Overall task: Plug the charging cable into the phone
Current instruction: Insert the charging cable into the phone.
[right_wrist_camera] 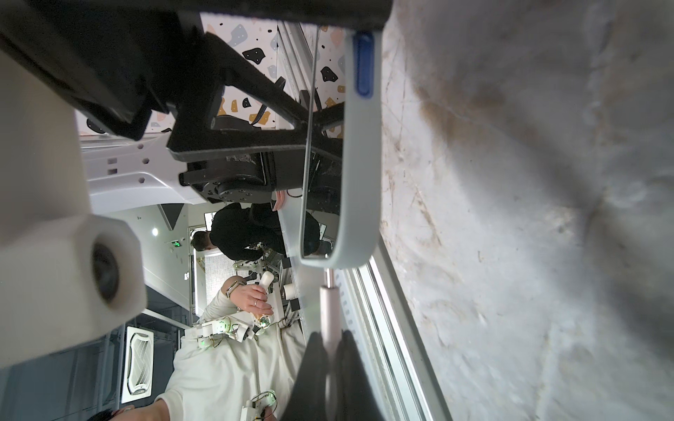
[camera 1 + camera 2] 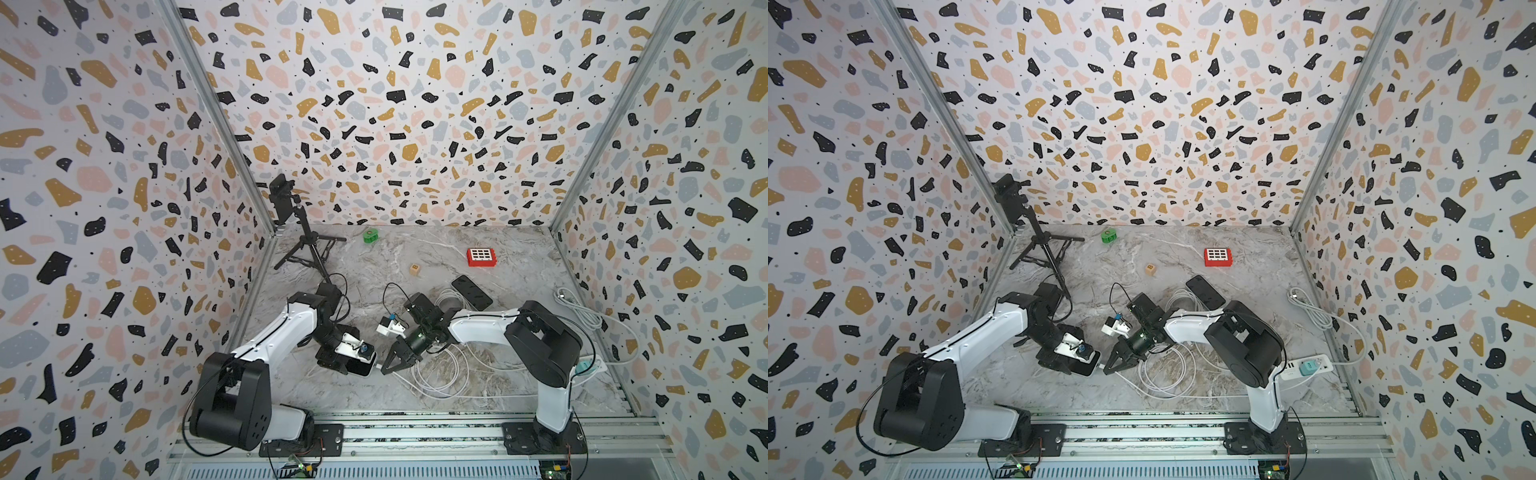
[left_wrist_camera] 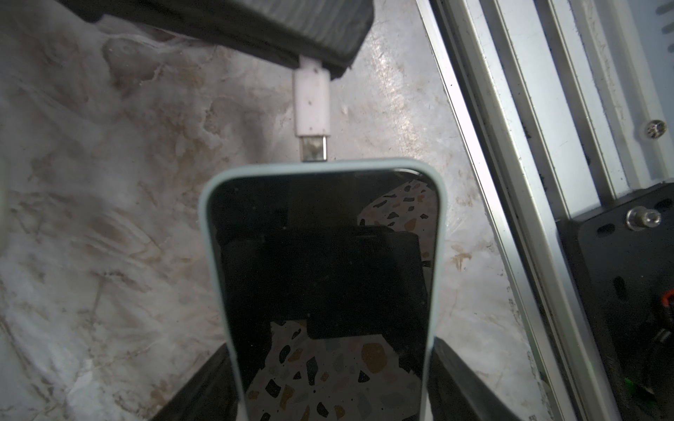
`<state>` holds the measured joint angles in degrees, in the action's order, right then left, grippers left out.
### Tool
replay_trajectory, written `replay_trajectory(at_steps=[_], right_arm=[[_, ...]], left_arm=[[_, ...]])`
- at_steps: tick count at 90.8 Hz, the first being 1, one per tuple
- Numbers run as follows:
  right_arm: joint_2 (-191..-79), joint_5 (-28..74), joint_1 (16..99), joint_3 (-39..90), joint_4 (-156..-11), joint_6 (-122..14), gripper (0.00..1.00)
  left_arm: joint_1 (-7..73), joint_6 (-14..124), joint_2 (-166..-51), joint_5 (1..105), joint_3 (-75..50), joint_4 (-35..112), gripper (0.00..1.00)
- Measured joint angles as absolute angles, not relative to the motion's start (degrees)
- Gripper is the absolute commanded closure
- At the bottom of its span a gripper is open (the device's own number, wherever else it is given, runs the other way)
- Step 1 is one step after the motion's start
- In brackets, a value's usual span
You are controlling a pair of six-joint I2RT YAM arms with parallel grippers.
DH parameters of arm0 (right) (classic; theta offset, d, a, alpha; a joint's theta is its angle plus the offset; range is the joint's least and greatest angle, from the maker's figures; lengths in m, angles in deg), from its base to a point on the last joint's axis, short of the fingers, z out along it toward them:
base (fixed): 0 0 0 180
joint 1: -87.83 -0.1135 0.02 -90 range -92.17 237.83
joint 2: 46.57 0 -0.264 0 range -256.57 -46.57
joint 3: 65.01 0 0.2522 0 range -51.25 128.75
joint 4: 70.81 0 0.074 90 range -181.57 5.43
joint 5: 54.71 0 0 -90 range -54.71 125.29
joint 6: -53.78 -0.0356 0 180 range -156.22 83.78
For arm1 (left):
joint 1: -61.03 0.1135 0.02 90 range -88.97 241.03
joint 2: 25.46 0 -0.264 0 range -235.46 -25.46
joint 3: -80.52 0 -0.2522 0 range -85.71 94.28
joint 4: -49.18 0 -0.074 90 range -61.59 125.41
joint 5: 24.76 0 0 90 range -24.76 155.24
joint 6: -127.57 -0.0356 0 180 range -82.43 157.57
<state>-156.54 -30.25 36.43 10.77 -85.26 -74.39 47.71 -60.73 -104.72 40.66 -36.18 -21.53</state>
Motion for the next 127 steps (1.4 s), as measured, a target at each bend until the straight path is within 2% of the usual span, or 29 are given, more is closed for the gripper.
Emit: replay_trajectory(at_steps=[127], right_arm=[[-154.71,-28.41,36.26,8.78,-84.06,-73.65,1.00]], left_arm=[[47.40,-61.89,-105.25,39.00,-37.09,-19.37,0.28]])
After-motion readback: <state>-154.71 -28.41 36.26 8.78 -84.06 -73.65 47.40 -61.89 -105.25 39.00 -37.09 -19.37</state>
